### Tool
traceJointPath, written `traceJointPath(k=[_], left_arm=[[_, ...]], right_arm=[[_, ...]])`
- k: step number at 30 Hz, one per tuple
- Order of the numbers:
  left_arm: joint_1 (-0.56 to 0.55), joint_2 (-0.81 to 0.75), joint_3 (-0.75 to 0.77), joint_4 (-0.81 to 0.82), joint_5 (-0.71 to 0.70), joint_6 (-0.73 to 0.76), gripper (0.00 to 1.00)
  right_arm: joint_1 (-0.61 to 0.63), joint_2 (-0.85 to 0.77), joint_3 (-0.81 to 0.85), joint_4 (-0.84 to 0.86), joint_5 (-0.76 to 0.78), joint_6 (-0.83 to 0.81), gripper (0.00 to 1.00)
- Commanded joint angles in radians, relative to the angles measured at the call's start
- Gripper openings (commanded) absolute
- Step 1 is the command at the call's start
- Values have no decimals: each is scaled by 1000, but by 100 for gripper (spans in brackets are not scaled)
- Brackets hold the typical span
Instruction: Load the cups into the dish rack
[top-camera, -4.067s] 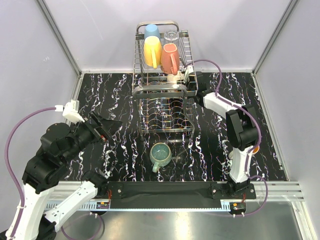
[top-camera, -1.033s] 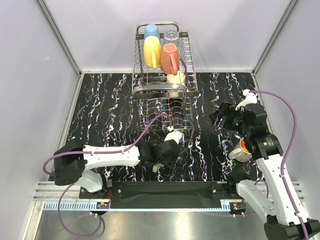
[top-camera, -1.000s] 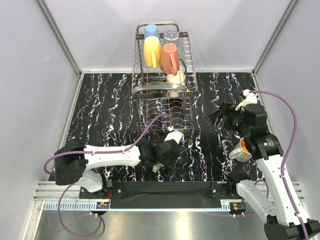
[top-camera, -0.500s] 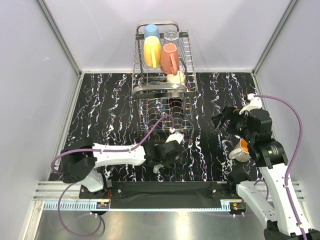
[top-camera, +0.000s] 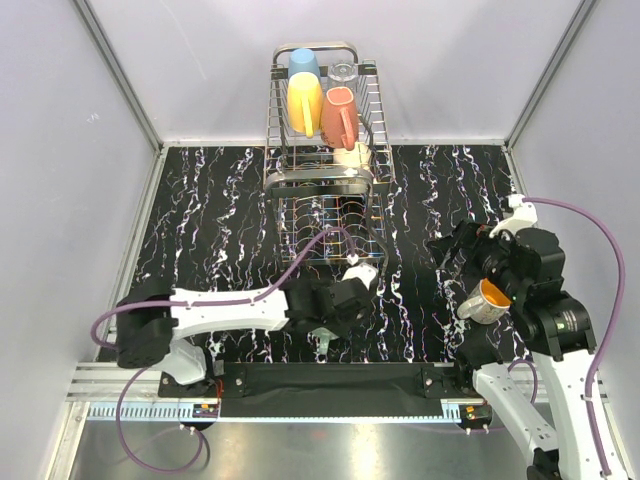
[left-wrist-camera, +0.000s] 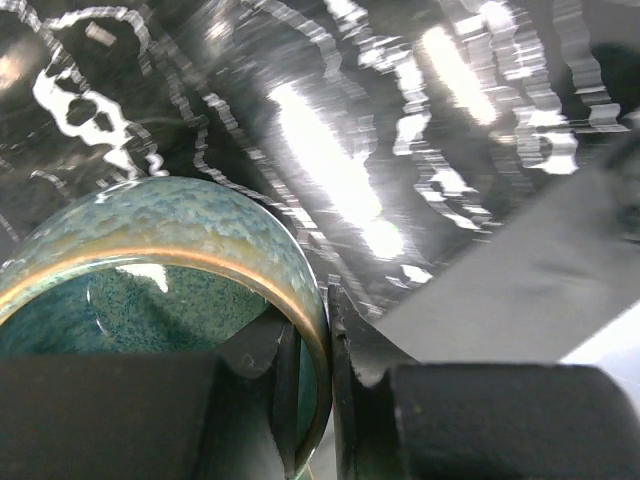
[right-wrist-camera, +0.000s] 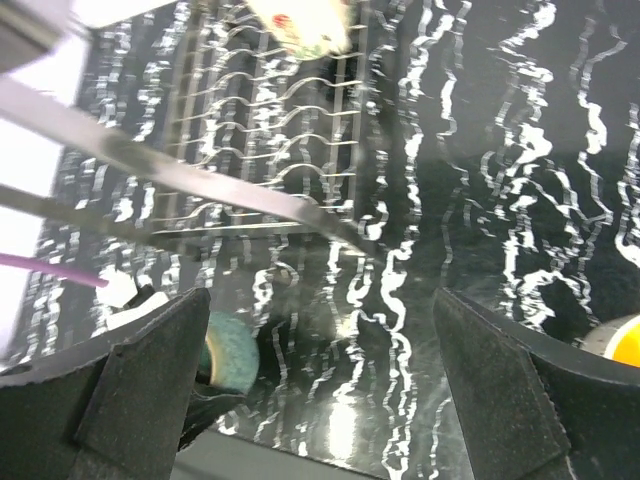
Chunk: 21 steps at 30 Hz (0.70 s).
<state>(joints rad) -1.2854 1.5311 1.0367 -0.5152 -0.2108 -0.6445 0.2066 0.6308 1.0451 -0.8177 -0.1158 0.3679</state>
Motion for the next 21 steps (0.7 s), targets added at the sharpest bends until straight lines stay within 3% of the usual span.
traceJointPath(k=[1,10,21], left_arm=[[-6,-159,108,60,36,-6,0],[-8,-295,272,170,117,80,0],[-6,-258,536,464,283,157,0]], right_arm=[[-3,-6,78,-46,-91,28,100],[-3,-48,125,-3,-499,146,95],[-3,-88,311,-113,-552,175,97]])
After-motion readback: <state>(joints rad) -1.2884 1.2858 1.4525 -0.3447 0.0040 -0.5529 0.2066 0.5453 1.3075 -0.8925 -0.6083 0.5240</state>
